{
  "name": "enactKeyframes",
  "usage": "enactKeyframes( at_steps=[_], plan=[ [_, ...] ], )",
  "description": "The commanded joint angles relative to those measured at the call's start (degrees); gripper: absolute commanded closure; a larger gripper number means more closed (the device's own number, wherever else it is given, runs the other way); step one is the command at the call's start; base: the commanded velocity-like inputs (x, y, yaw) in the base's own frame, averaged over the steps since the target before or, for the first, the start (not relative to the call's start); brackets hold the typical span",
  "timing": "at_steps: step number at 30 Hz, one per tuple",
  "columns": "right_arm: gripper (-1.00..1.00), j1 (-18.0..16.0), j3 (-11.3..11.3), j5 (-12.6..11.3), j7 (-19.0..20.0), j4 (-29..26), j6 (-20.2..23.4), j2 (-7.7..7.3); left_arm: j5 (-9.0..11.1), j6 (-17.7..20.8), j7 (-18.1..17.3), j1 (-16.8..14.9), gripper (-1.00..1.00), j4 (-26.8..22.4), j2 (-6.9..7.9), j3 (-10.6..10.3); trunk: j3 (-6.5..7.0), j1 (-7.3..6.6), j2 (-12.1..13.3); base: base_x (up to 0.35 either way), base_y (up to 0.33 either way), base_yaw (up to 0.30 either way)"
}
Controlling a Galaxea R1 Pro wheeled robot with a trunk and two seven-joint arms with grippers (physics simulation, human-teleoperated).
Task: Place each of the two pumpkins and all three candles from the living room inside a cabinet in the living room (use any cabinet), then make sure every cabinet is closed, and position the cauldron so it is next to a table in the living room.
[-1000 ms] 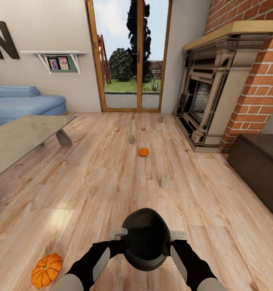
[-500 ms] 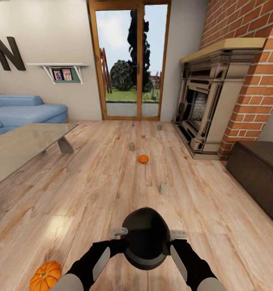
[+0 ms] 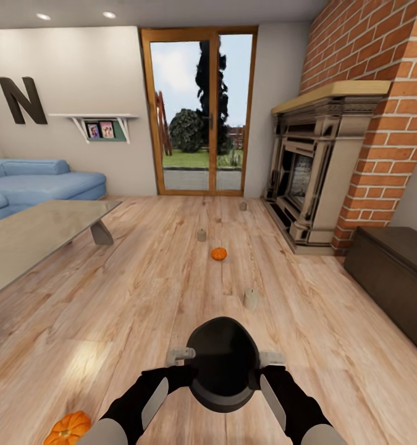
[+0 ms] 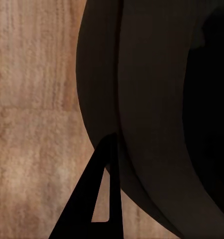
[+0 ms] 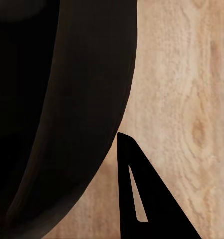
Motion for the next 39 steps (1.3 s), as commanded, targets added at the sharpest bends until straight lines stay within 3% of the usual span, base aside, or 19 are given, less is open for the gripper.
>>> enactKeyframes(
  at_steps=[1,9,25,39],
  plan=[
    [1.0,0.0,0.5,-1.0,-0.5,0.0,0.2,-0.06,0.1,0.3,0.0,0.0,1.0,-0.2,0.05,-0.1,0.18,-0.04,0.0,0.0,0.0,0.0],
    [1.0,0.0,0.5,-1.0,-0.4,0.0,0.3,-0.06,0.1,0.3,0.0,0.0,1.0,-0.2,0.05,-0.1,1.95,-0.25,0.1,0.0,0.0,0.0],
    [1.0,0.0,0.4,-1.1,-0.5,-0.1,0.2,-0.07,0.0,0.1,0.0,0.0,1.0,-0.3,0.05,-0.1,1.95,-0.25,0.1,-0.012,0.0,0.0],
    [1.0,0.0,0.5,-1.1,-0.5,-0.2,0.2,-0.07,0.0,0.1,0.0,0.0,1.0,-0.3,0.05,-0.1,1.95,-0.25,0.1,-0.303,0.0,0.0]
  ],
)
